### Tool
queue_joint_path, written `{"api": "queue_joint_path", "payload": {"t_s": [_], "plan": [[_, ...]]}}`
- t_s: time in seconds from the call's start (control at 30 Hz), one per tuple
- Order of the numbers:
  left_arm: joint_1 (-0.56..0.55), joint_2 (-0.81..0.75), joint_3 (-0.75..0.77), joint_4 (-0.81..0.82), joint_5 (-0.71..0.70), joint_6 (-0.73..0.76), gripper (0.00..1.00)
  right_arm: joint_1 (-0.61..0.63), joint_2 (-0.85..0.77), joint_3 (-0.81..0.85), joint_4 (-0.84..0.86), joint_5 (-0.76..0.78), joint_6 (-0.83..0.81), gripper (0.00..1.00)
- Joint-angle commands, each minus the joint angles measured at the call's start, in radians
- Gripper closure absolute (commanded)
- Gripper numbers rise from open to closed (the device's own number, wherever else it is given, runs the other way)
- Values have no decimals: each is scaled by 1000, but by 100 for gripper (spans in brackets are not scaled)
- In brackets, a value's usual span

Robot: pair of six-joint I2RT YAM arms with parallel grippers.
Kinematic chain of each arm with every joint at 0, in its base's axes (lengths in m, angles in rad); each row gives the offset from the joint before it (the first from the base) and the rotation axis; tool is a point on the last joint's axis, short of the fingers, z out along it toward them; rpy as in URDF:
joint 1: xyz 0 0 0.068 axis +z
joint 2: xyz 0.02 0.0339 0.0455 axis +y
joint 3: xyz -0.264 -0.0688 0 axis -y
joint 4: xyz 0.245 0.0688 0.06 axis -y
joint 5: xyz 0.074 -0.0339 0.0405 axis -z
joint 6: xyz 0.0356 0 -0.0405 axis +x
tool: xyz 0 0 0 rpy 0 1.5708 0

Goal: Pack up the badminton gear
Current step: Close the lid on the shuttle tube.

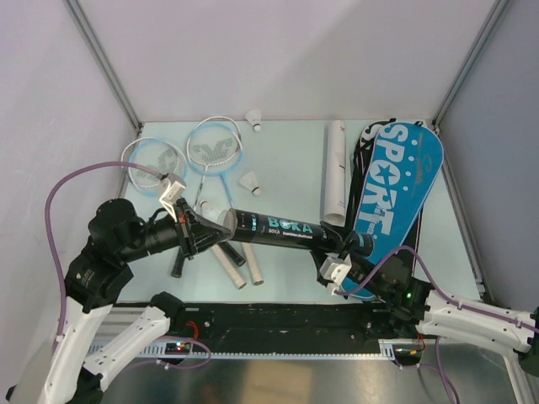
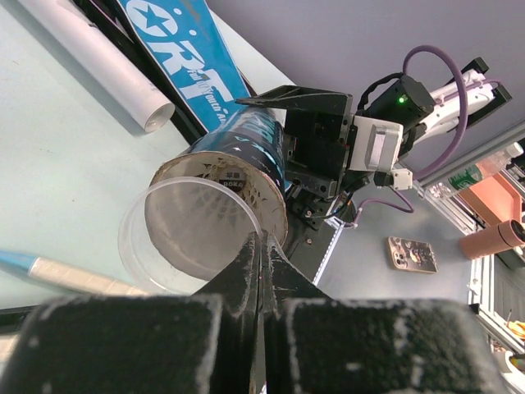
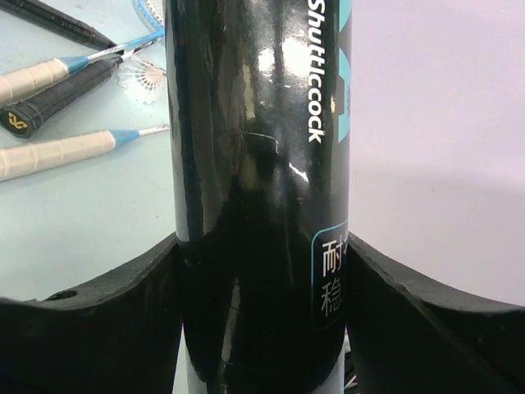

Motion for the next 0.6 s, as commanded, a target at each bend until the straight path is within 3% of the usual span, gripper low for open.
{"api": "queue_joint_path", "payload": {"t_s": [0.0,0.57], "plan": [[6,25,-7,9,31,-6,100,6,-22,14,128,-1,7,77],[6,33,17,38,122,-35,100,-17,-6,-22,185,-82,46,77]]}}
